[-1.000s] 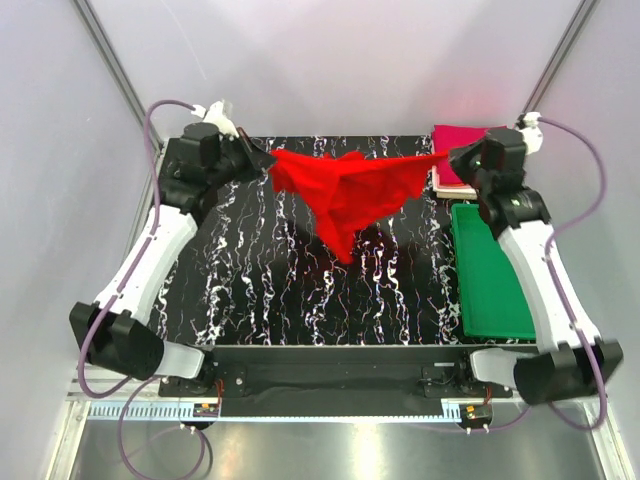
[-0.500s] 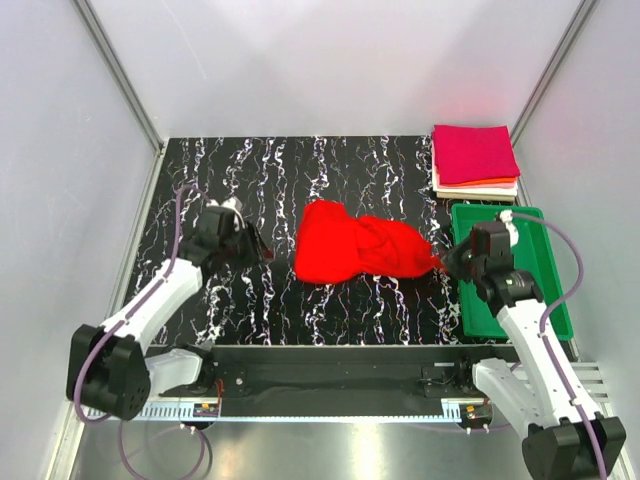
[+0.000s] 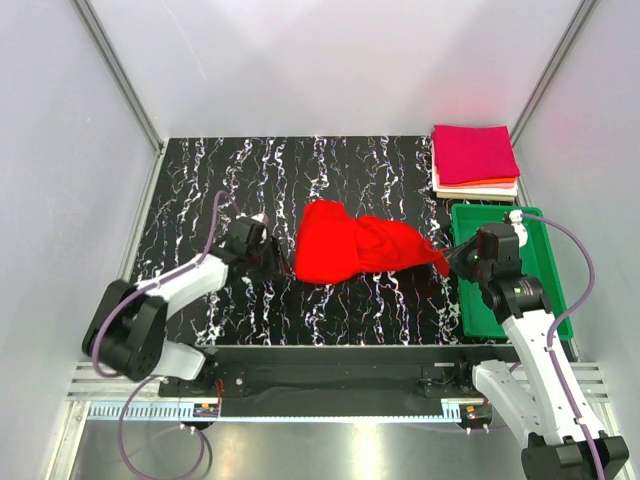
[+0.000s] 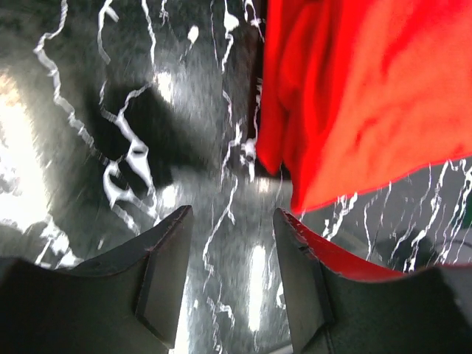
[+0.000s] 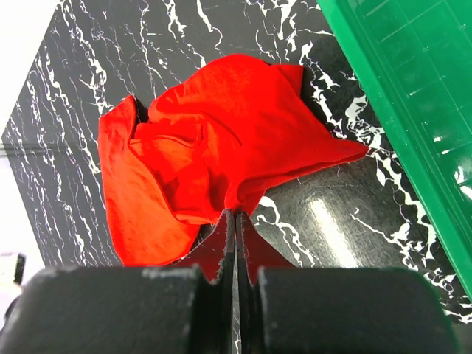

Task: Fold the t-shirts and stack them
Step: Flatten the tshirt out

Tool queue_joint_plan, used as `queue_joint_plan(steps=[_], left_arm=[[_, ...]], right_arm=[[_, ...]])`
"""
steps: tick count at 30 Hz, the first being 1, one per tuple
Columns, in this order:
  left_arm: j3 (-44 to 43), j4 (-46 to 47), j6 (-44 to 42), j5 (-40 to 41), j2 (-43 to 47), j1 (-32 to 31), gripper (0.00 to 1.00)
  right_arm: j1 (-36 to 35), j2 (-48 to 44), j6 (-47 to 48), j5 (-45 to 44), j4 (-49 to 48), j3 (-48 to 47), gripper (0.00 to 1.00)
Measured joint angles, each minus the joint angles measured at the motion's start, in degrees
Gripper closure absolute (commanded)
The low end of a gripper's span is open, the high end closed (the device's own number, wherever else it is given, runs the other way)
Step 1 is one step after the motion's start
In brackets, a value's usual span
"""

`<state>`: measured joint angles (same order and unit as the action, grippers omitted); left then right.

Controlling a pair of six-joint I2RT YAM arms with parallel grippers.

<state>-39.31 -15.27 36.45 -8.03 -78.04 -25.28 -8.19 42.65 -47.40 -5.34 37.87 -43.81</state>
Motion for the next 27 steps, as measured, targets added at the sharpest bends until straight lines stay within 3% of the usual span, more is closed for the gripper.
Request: queue_joint_plan(steps=[7,19,21,22,24,27], left_arm=[[-0.4,5.2,1.6,-0.9,-7.2,0.1,0.52],[-1.4,11.7,3.3,-2.7,-10.8,0.1,0.55],[-2.0,12.5,3.7,-3.6,-12.0,0.1,0.6],[-2.4,12.9,3.9,-4.1,-12.7,0.1,0.77],[-2.8,13.2,4.3,-4.9,-13.5,0.1,0.97],[-4.0,10.3,3.9,-5.2,-13.1,0.4,1.0]], right_arm=[[0.0,-0.9,0.0,0.0,0.9,-0.1,1.0],[0.0,-1.1,0.0,0.0,1.0,-0.1,1.0],[0.0,-1.3,-0.2,0.0,1.0,-0.1,1.0],[0.0,-1.4,-0.2,0.0,1.0,-0.1,1.0],[0.0,-1.4,-0.3,0.0,1.0,-0.1,1.0],[0.0,-0.6,-0.4,-0.3,1.5,-0.7,1.0]])
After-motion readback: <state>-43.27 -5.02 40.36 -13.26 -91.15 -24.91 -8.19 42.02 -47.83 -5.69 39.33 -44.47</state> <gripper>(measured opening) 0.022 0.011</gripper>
